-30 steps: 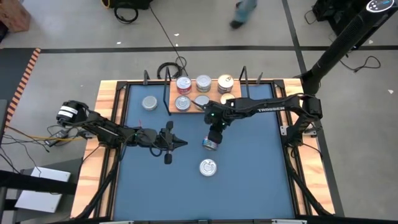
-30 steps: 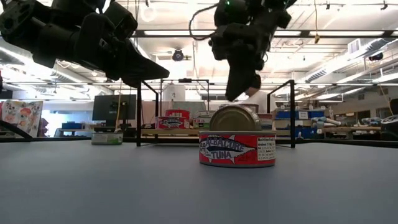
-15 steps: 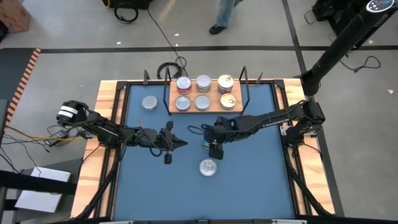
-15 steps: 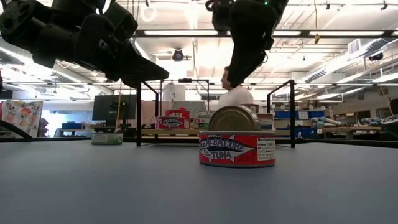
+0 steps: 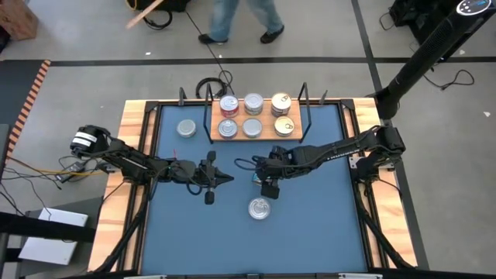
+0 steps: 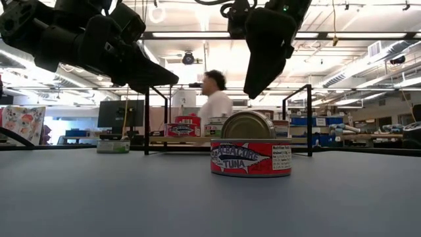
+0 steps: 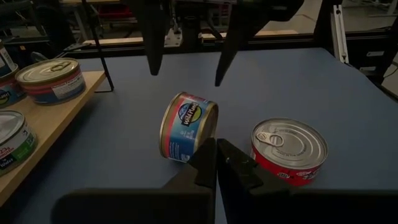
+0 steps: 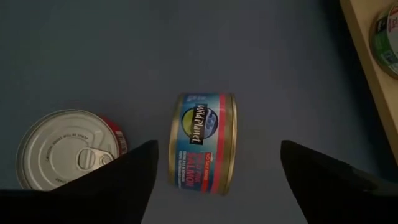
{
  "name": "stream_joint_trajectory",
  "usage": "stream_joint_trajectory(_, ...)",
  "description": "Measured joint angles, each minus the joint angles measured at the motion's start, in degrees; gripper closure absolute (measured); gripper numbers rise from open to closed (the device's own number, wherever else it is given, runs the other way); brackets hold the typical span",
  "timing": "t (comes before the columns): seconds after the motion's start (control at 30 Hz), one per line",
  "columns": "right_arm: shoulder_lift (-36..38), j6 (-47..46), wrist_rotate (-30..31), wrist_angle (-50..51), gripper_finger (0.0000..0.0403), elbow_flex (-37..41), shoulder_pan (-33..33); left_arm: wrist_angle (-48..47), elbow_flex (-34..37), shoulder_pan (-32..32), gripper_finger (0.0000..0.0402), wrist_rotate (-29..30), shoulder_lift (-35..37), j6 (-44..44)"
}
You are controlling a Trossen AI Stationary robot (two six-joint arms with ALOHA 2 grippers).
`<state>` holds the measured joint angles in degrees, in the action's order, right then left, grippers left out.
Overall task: Stack canned seafood by type on shelf
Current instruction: Stack the blue tuna can on top of the other blue tuna can on the shelf
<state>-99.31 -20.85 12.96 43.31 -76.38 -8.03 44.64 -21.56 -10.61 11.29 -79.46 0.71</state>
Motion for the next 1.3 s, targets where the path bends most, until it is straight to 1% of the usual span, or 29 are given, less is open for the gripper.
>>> stream_joint_trajectory(0.3, 0.0, 0.4, 0.1, -0.9, 0.0063, 0.0, 0.0, 0.0, 0.0, 0.0, 0.0387, 0.0, 0.0, 0.0)
stream_joint_trajectory(0.57, 0.0, 2.0, 0.0, -1.2, 0.0059, 0.0, 0.0, 0.0, 0.0, 0.0, 0.0387, 0.0, 0.0, 0.0)
stream_joint_trajectory(0.8, 0.0, 1.4, 0.0, -1.5, 0.0062, 0.1, -0.5, 0.0, 0.0, 0.0, 0.0387, 0.0, 0.0, 0.0)
stream_joint_trajectory(1.03, 0.1, 0.9, 0.4, -6.8, 0.0063, 5.3, -0.9, 0.0, 0.0, 0.0, 0.0387, 0.0, 0.0, 0.0)
stream_joint_trajectory(1.13, 0.1, 0.1, 1.1, -7.8, 0.0062, 6.5, -0.8, 0.0, 0.0, 0.0, 0.0387, 0.0, 0.0, 0.0)
stream_joint_trajectory(1.3, 0.1, 0.4, 0.6, -10.8, 0.0069, 8.7, -0.9, 0.0, 0.0, 0.0, 0.0387, 0.0, 0.0, 0.0)
